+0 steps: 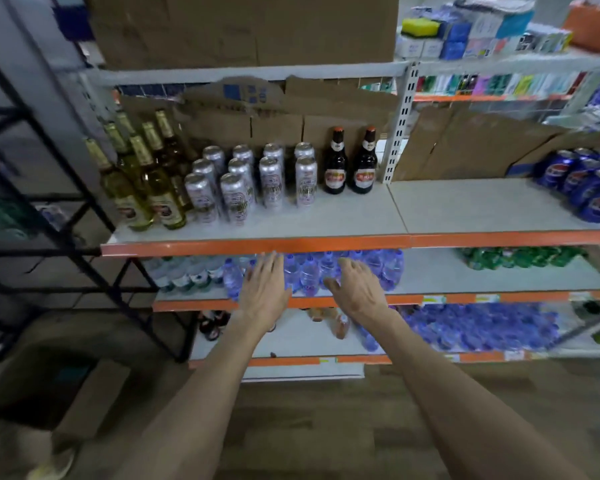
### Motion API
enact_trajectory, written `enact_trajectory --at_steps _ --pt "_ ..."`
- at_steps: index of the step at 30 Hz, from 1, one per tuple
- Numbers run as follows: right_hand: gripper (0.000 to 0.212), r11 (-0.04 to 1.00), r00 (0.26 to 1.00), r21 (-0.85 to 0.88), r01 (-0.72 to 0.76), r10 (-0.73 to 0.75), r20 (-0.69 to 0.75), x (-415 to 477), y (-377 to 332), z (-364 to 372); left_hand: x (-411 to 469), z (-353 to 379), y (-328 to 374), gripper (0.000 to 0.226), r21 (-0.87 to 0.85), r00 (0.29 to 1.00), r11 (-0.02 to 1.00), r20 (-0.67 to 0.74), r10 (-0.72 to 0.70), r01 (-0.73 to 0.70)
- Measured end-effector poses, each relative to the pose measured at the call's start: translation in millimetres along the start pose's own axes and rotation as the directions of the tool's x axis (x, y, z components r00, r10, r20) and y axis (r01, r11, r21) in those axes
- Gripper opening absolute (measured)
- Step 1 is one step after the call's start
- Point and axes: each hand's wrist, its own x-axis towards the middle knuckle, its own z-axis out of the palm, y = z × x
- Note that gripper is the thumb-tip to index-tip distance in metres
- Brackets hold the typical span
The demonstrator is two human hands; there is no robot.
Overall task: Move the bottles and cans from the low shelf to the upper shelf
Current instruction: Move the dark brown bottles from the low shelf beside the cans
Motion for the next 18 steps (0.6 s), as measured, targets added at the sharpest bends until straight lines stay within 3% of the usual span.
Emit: enact_trajectory --at_steps 11,18 --pt "0.049 0.999 0.999 -0.033 0.015 -0.016 -0.046 -69 -104 28 -89 -45 -121 0.062 -0.067 0.999 0.998 -0.046 0.01 -0.013" --pt "0.046 0.999 1.0 -0.036 -0.002 0.003 0.024 -63 -137 72 -90 -23 -172 0.047 -0.078 0.996 0.996 0.079 -0.038 0.044"
